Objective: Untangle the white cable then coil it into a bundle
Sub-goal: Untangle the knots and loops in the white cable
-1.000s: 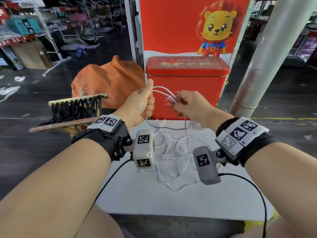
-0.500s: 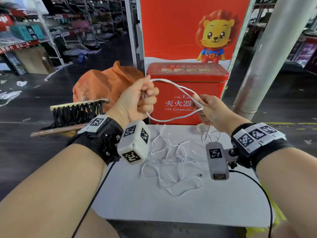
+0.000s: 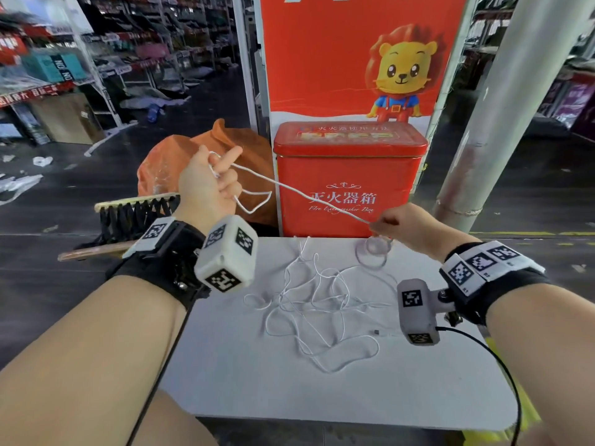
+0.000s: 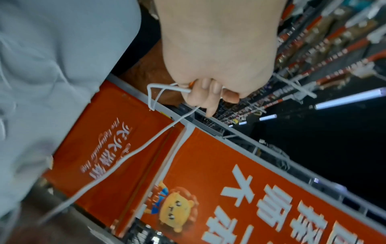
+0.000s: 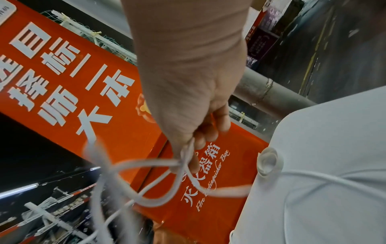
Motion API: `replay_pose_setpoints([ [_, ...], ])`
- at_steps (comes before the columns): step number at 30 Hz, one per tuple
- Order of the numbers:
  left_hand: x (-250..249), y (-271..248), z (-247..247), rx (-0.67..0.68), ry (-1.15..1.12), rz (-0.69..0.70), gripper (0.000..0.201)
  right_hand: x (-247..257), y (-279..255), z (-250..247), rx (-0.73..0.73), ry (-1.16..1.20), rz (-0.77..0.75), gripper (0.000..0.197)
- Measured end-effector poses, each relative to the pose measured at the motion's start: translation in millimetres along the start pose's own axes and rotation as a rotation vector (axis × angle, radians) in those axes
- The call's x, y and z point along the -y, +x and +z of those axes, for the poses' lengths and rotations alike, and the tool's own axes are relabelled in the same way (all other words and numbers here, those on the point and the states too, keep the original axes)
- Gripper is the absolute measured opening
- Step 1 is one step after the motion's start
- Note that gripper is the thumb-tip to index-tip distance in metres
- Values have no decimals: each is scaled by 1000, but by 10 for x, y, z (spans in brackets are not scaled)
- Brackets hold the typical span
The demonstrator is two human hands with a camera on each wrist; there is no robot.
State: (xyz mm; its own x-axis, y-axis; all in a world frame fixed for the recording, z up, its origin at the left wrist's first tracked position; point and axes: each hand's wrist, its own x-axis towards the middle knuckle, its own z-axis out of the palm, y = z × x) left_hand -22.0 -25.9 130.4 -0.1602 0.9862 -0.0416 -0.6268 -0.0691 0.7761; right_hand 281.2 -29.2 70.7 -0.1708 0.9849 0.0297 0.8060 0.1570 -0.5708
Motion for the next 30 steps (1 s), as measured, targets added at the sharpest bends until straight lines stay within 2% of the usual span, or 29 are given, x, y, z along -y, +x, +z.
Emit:
replay_pose_setpoints([
  [2,54,-1,4,-29,13,-11,46,15,19,37,22,34,42,30],
  [5,112,-8,72,-4,34,-47,45,116,21,90,19,483,75,19],
  [7,132,-28,119,15,32,-68,44,207,48,78,-108,679,81,20],
  [10,125,-49,151,13,-4,-56,44,285,120,79,-308,628,116,22],
  [14,54,-37,101,-66,-45,3,43,202,90,98,-273,515,282,33],
  [16,60,-8,11,-151,-34,26,43,199,67,59,-272,620,336,27],
  [18,86,32,-107,-211,-14,11,44,271,40,7,-311,984,289,18],
  [20,124,25,-161,-214,-11,-27,43,373,17,-39,-322,1337,135,17],
  [22,130,-27,-140,-222,40,-67,40,456,-3,-16,-299,1494,27,24],
  [23,130,-46,-123,-240,82,-78,40,477,5,1,-321,1416,33,28],
  [24,119,-53,-103,-226,84,-81,40,467,21,7,-364,1195,56,32],
  [26,97,2,-83,-102,-52,-87,44,393,45,27,-398,477,67,37],
  [28,37,55,-78,-10,-128,-99,46,325,76,93,-251,-169,47,34],
  [30,15,28,-1,46,-136,-90,45,375,49,177,6,-611,-23,18],
])
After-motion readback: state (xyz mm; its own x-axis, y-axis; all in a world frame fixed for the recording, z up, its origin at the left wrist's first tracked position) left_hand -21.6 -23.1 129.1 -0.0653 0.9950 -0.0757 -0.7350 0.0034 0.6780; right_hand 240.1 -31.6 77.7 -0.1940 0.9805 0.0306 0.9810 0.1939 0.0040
